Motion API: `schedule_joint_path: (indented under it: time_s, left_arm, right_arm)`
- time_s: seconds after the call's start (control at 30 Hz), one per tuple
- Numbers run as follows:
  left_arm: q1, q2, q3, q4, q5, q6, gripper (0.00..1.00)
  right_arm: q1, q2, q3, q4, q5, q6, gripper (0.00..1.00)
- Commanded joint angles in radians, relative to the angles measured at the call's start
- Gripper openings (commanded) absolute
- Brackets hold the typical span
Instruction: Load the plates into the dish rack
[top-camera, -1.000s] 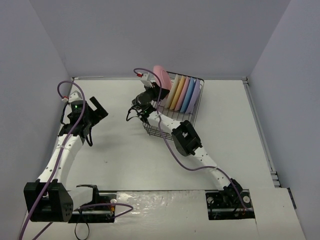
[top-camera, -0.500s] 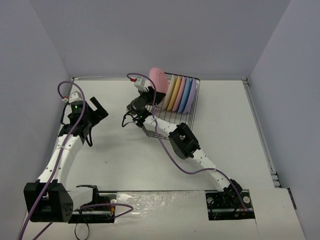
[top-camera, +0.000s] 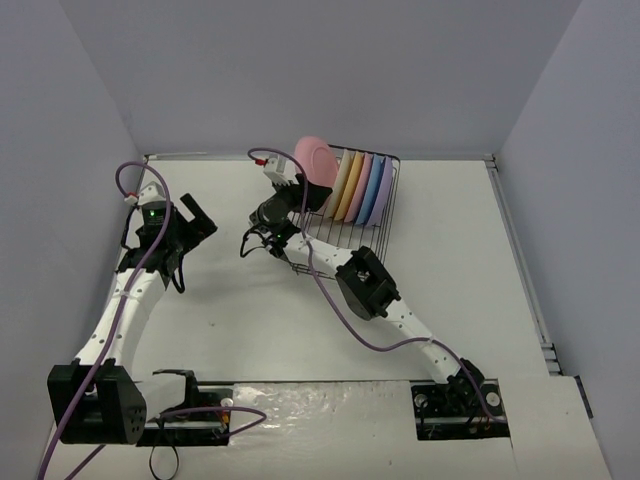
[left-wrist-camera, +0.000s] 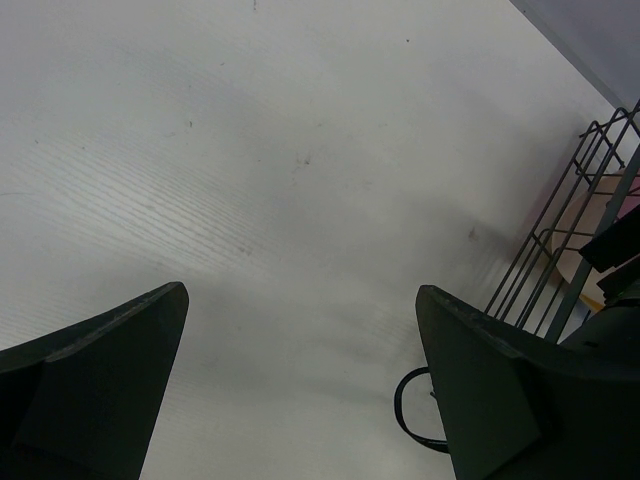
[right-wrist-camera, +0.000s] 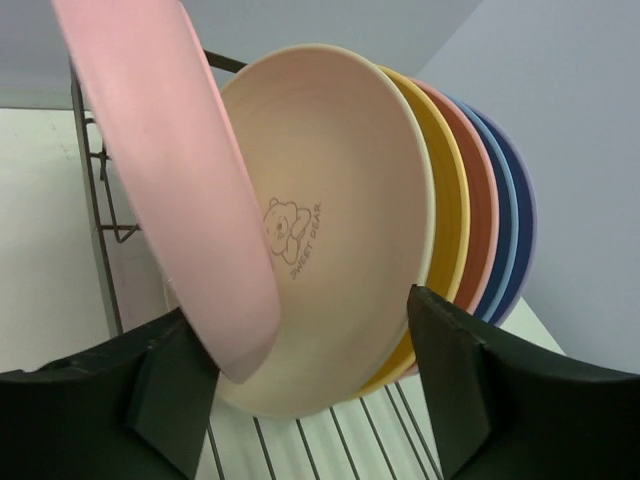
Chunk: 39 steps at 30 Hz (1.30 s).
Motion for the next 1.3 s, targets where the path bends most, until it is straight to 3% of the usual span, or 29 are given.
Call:
schedule_joint_path:
  time_s: [0.0,0.47,0.67,0.73,0.9,1.07,1.27]
  left_arm:
    - [0.006,-0.006,0.021,0.061,0.007,0.017,0.97]
    - [0.006,-0.007,0.022,0.061,0.027,0.025,0.97]
    - [0.006,0.009,0.028,0.054,0.028,0.028,0.97]
    - [0.006,0.016,0.031,0.059,0.031,0.028,0.97]
    - [0.006,0.031,0.044,0.056,0.033,0.031,0.97]
    - [0.006,0.037,0.044,0.059,0.04,0.03,0.97]
    - [0.006,0.037,0.041,0.062,0.049,0.028,0.97]
  right_arm:
    - [0.039,-0.16,-0.021,0.407,0.355,-0.015,0.76]
    - [0.063,-0.135,0.034,0.511,0.357,-0.082,0.93]
    - [0.039,-0.163,0.075,0.428,0.352,-0.059,0.99]
    - [0.029,-0.206,0.03,0.445,0.353,-0.061,0.99]
    - [0.03,-0.258,-0.093,0.545,0.357,-0.114,0.87]
    - [0.061,-0.243,-0.115,0.666,0.357,-0.218,0.92]
    - [0.083,-0.202,-0.074,0.653,0.357,-0.228,0.96]
